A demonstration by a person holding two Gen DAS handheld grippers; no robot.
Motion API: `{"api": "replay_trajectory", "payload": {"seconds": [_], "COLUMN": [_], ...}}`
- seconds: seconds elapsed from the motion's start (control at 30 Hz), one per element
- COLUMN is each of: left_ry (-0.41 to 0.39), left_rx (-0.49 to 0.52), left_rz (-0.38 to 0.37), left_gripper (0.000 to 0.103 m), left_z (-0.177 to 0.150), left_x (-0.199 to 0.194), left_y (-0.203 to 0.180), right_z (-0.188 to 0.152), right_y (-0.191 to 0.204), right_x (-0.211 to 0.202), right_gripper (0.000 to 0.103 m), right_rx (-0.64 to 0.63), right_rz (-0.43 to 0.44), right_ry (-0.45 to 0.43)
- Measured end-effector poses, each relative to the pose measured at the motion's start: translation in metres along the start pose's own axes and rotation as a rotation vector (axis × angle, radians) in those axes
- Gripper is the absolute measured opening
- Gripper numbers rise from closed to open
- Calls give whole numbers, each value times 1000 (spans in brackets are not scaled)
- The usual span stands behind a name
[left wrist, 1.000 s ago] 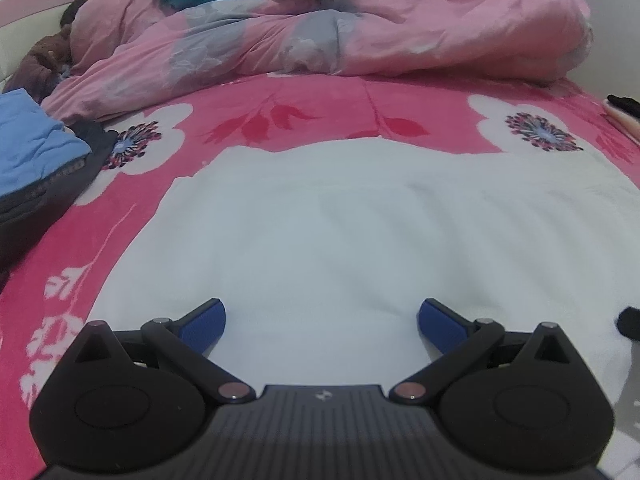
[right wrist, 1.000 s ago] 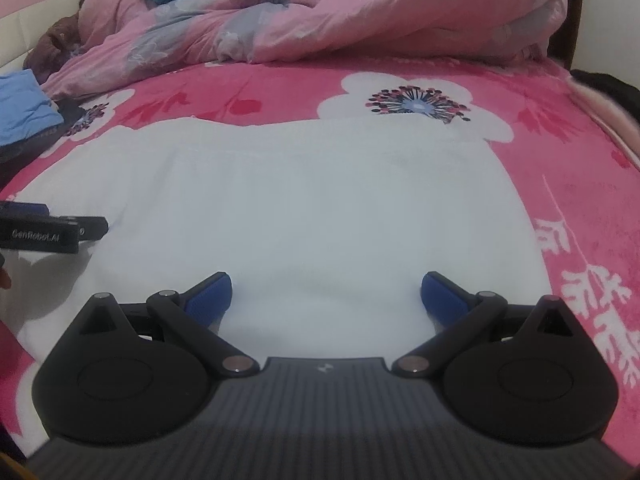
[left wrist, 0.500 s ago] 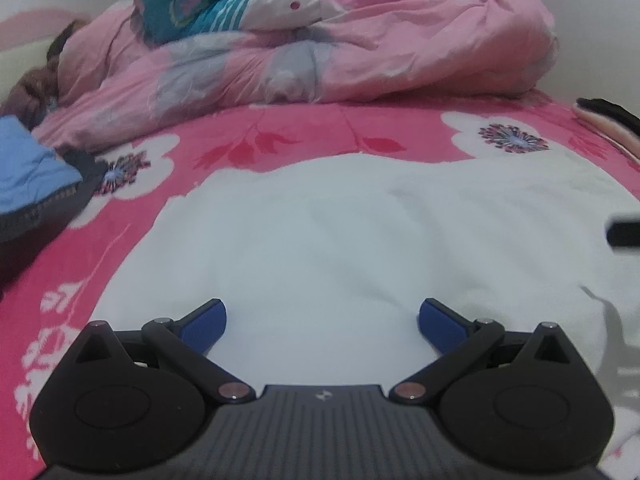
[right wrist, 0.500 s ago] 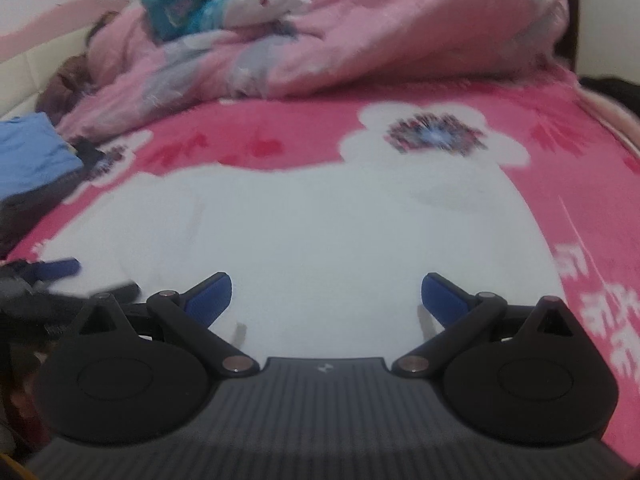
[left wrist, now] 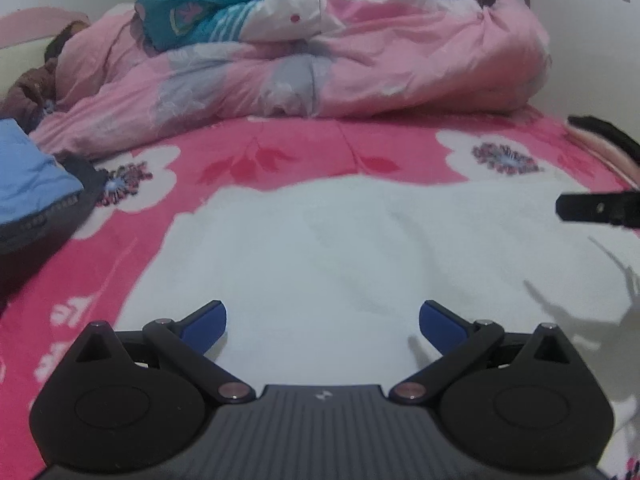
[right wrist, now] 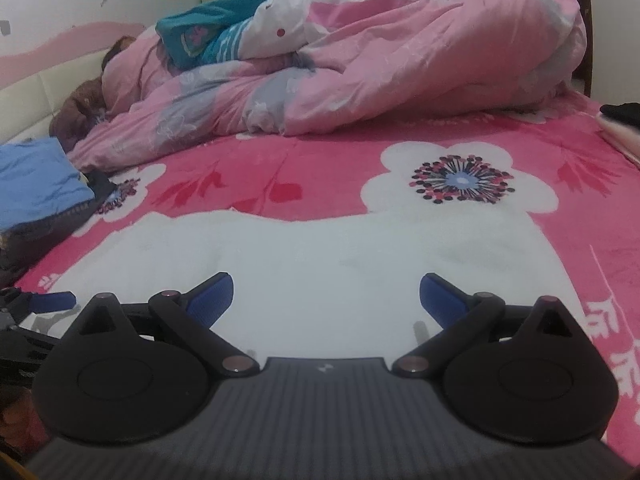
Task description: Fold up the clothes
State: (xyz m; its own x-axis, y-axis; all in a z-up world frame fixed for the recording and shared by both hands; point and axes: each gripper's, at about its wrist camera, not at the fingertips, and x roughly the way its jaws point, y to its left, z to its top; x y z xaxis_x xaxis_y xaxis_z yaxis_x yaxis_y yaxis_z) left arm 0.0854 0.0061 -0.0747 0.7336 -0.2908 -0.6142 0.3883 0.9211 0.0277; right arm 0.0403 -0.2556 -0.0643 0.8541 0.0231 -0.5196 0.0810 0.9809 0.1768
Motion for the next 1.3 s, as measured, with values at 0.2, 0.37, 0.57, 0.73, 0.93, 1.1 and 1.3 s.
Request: {"api": "replay_trajectory", "payload": {"seconds": [0.2,0.37,0.57,0.73,0.93,1.1,1.3], "left_ry": [-48,-62,-8,44,56,64,58], "left_rx": [-24,2,17,8,-55,-105,-128], "left_rz": [-10,29,-3,-11,-1,4,4], "left_gripper": [103,99,85,56,54,55,55], "left_z": [24,38,43,36,29,26,34], "left_x": [0,15,38,58,62,63,57], "left_y": [2,-5,-11,-11,7,20,25], "right_z": [2,5,5,-5,-20,-22,-1], "right_y": [-6,-16,-31,-52,-98,-138,-108], "right_x": [0,12,26,33,30,6,13], "right_gripper": [82,61,42,20,10,6,6], "right_rx": [23,105,237,337,396,488,372], "right_rz": [58,158,272,308,167,20,91], "right_ry": [-31,-16,17,56,63,23,24]}}
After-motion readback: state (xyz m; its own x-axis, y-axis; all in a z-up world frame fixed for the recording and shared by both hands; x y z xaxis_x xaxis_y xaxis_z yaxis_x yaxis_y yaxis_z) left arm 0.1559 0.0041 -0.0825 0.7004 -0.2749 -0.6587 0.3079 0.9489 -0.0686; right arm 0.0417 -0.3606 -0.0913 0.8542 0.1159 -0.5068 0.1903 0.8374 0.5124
